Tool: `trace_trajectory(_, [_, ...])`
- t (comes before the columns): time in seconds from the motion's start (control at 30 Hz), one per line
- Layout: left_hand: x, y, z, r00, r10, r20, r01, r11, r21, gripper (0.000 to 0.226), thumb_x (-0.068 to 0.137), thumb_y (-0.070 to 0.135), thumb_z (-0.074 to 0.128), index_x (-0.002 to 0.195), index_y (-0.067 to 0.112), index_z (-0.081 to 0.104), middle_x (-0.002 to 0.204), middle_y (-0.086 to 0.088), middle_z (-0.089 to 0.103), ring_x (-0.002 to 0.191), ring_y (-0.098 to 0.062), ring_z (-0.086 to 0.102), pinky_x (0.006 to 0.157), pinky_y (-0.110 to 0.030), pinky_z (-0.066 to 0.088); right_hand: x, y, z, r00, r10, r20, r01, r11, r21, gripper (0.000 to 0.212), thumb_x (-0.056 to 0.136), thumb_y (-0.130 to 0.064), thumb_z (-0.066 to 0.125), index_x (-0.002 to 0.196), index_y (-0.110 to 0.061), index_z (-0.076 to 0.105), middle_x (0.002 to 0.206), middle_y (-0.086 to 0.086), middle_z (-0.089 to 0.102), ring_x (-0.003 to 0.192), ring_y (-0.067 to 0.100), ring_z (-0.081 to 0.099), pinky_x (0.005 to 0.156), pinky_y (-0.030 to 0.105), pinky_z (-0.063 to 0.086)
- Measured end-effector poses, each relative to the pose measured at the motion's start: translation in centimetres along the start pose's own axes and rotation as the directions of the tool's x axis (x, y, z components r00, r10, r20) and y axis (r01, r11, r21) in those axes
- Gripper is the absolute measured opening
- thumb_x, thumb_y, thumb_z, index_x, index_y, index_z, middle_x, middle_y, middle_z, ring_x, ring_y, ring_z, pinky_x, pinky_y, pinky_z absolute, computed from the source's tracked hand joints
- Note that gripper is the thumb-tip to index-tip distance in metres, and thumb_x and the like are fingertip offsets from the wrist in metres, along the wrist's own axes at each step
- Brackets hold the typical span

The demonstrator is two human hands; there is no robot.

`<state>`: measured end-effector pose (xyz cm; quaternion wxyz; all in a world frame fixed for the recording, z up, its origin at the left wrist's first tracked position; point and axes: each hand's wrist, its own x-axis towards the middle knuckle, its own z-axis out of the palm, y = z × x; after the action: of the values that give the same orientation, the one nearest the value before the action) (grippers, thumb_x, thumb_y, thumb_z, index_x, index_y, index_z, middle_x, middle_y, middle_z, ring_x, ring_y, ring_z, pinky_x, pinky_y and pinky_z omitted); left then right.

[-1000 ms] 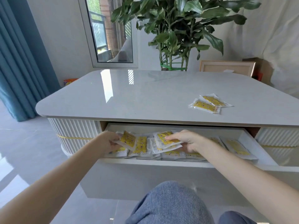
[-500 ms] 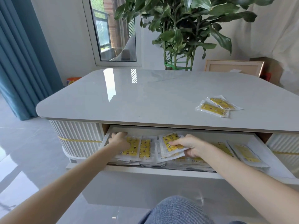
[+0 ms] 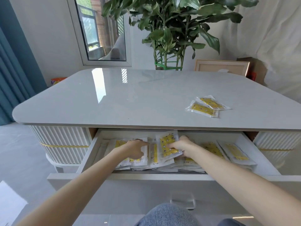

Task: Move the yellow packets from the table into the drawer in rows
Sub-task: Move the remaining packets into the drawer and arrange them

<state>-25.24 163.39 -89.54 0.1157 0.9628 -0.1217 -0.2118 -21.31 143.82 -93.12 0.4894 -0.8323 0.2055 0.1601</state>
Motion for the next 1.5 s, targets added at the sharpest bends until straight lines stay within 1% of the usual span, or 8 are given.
trace_trajectory(0.23, [0.9,2.5,0.0,0.999,0.04,0.033,-0.044,0.994,0.101,0.068,0.089,0.022,0.058,0.149,0.019,0.025,0.15,-0.004,0.036,0.136,-0.022,0.036,0.108,-0.034,0.037,-2.0,-0.6,-2.5,0.993,-0.112,-0.045,0.093,0.945,-0.314,0.039,0.077,-0.033,0.079,0.074,-0.014,0.044,0.073,0.0,0.05,0.064,0.014,0.052,0.042,0.021,0.038])
trace_trajectory(0.47, [2.9,4.8,1.6,0.987,0.053,0.149,-0.1,0.939,0.329,0.109,0.073,0.039,0.076,0.152,0.023,0.004,0.16,-0.006,-0.007,0.147,-0.029,-0.008,0.113,-0.058,0.022,-2.4,0.5,-7.2,0.995,0.061,0.08,-0.058,0.998,-0.039,0.022,0.084,-0.009,0.072,0.099,0.0,0.059,0.093,0.015,0.071,0.079,0.023,0.07,0.072,0.034,0.06])
trace_trajectory(0.57, [3.2,5.6,1.8,0.988,0.067,0.14,-0.116,0.918,0.379,0.115,0.071,0.036,0.079,0.152,0.028,-0.002,0.16,-0.004,-0.009,0.147,-0.031,-0.011,0.111,-0.06,0.025,-2.5,1.2,-8.5,0.993,0.112,0.046,-0.104,0.983,-0.15,0.021,0.086,-0.014,0.071,0.099,-0.002,0.061,0.081,0.007,0.067,0.064,0.014,0.061,0.048,0.02,0.05])
trace_trajectory(0.73, [4.2,5.4,1.9,0.99,0.102,0.098,-0.134,0.891,0.434,0.115,0.07,0.036,0.08,0.151,0.029,-0.002,0.16,-0.002,-0.001,0.147,-0.03,0.001,0.111,-0.054,0.031,-1.8,2.3,-8.8,0.997,0.074,-0.029,-0.078,0.976,-0.205,0.04,0.081,-0.015,0.076,0.115,0.0,0.06,0.1,0.011,0.067,0.083,0.021,0.065,0.068,0.033,0.057])
trace_trajectory(0.93, [5.1,5.0,2.1,0.984,0.14,0.114,-0.175,0.897,0.405,0.118,0.066,0.035,0.082,0.151,0.031,0.001,0.16,0.001,0.003,0.147,-0.026,0.007,0.112,-0.052,0.03,-2.4,2.8,-9.3,0.988,-0.1,-0.118,0.032,0.876,-0.481,0.026,0.081,-0.029,0.076,0.081,-0.009,0.059,0.086,0.009,0.067,0.061,0.021,0.069,0.043,0.023,0.051])
trace_trajectory(1.07, [4.7,5.8,1.9,0.975,0.175,0.134,-0.214,0.903,0.372,0.113,0.071,0.041,0.078,0.152,0.027,0.001,0.16,0.0,0.002,0.148,-0.024,0.005,0.115,-0.05,0.024,-3.5,2.8,-9.2,0.93,-0.354,-0.102,0.102,0.512,-0.853,0.037,0.079,-0.039,0.074,0.099,-0.013,0.058,0.099,0.003,0.064,0.094,0.022,0.064,0.062,0.027,0.047])
trace_trajectory(1.27, [4.8,6.2,2.0,0.963,0.224,0.148,-0.263,0.894,0.362,0.104,0.079,0.036,0.072,0.152,0.02,0.0,0.161,-0.001,0.0,0.148,-0.02,0.007,0.119,-0.04,0.018,-3.4,2.8,-8.3,0.872,-0.265,0.412,0.482,0.314,-0.818,0.094,0.071,-0.04,0.079,0.149,-0.033,0.029,0.157,-0.001,0.025,0.143,0.029,0.019,0.114,0.048,0.027])
trace_trajectory(1.5, [4.9,5.5,1.8,0.951,0.254,0.174,-0.297,0.906,0.302,0.101,0.081,0.033,0.071,0.152,0.02,0.0,0.16,0.001,0.0,0.148,-0.018,0.008,0.12,-0.036,0.014,-3.1,3.3,-7.4,0.896,-0.251,0.366,0.429,0.279,-0.859,0.088,0.084,-0.043,0.068,0.154,-0.023,0.018,0.162,0.005,0.008,0.148,0.028,0.015,0.119,0.04,0.021])
